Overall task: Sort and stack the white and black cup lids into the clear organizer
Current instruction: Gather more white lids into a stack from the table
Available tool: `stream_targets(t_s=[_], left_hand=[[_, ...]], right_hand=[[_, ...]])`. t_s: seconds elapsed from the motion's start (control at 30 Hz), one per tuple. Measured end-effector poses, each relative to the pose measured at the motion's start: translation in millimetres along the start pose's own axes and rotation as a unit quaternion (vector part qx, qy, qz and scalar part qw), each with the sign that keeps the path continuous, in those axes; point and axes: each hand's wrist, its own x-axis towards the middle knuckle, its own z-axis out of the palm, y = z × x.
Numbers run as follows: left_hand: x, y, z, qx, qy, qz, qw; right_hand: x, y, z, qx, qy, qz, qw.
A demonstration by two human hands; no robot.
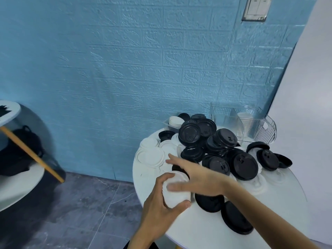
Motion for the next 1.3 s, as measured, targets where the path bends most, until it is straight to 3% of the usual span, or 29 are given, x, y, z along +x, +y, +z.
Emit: stream_targets(t_s=[0.2, 0.47, 0.63, 0.87, 1.07, 1.3], left_hand=[[0, 3, -1, 0.013, 0.012, -0.01, 1.0], [0, 7, -2, -0.004, 0.009, -0.012, 1.0], [1, 7, -3, -0.009, 0.004, -0.009, 1.0], [0, 5, -2, -0.007, 0.011, -0.002, 1.0], [0, 3, -1, -0.001, 0.014, 0.005, 1.0], [1, 6, -1, -0.028, 0.04, 0.023, 0.999]], right_hand=[[61, -15, -27, -0.034, 0.109, -0.02, 0.993], [140, -1, -5, -0.227, 0.026, -0.006, 0.974], [153, 6, 3, -0.304, 0.017, -0.013, 0.952], [133, 2, -9, -0.222, 0.063, -0.035, 0.972], [55, -15, -39, -0.017, 0.194, -0.045, 0.98], [-23, -5, -12, -0.015, 0.154, -0.033, 0.987]])
